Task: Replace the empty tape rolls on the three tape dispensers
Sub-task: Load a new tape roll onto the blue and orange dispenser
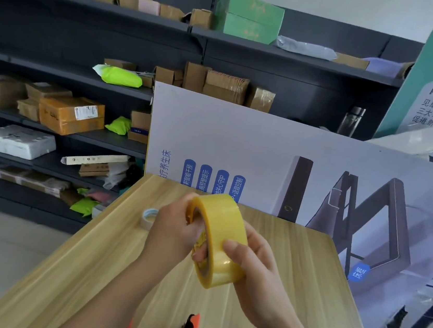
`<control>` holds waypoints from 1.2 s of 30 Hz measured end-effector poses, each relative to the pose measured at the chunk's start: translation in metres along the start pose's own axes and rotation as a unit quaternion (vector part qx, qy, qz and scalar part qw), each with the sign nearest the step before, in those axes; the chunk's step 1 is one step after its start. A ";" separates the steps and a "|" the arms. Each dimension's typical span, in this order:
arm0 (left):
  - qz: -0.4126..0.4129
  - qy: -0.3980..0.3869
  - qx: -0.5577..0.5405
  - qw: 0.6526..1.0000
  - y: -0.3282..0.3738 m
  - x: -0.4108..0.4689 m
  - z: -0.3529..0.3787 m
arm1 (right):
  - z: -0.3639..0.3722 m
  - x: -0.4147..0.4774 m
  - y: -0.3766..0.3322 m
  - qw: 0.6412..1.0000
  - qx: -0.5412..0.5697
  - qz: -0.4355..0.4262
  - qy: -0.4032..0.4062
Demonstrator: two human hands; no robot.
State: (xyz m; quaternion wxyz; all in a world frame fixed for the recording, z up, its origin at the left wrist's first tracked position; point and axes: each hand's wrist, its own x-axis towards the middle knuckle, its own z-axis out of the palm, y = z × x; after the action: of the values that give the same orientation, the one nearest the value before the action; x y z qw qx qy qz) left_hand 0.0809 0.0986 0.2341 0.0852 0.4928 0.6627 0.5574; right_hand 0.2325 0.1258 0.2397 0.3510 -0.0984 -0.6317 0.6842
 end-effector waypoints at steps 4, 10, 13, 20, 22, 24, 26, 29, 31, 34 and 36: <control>-0.074 -0.047 -0.053 0.995 0.005 0.001 0.007 | -0.007 -0.007 -0.005 0.999 0.021 0.006 -0.033; -0.084 -0.059 -0.018 0.995 0.018 -0.005 0.010 | -0.011 -0.013 -0.014 0.997 0.055 -0.004 -0.057; -0.093 -0.047 -0.014 0.994 0.024 -0.009 0.010 | -0.009 -0.014 -0.012 0.998 0.037 -0.002 -0.042; 0.152 0.086 0.138 0.975 0.041 -0.021 -0.005 | 0.000 -0.014 -0.015 1.000 0.027 0.005 -0.008; 0.253 0.098 0.159 0.949 0.048 -0.026 -0.007 | 0.002 -0.014 -0.016 1.000 0.003 0.000 0.013; 0.296 0.109 0.148 0.937 0.051 -0.029 -0.006 | 0.001 -0.016 -0.017 1.000 -0.010 -0.008 0.023; 0.298 0.108 0.134 0.939 0.051 -0.030 -0.006 | 0.001 -0.019 -0.018 1.000 -0.010 -0.017 0.022; 0.255 0.095 0.105 0.957 0.050 -0.031 -0.006 | 0.000 -0.024 -0.019 0.999 -0.019 -0.021 0.026; 0.211 0.085 0.088 0.970 0.050 -0.033 -0.007 | -0.001 -0.027 -0.017 0.999 -0.015 -0.015 0.023; 0.105 0.061 0.034 0.992 0.048 -0.030 -0.006 | -0.001 -0.030 -0.014 1.000 -0.007 -0.003 0.010; 0.009 0.022 -0.062 0.998 0.046 -0.024 -0.008 | -0.001 -0.032 -0.013 1.000 -0.003 0.002 -0.008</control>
State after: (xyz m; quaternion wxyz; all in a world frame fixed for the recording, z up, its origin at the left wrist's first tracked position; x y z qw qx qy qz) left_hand 0.1132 0.0703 0.2640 0.0960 0.4805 0.6240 0.6087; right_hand 0.2617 0.1069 0.2419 0.3443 -0.0957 -0.6360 0.6839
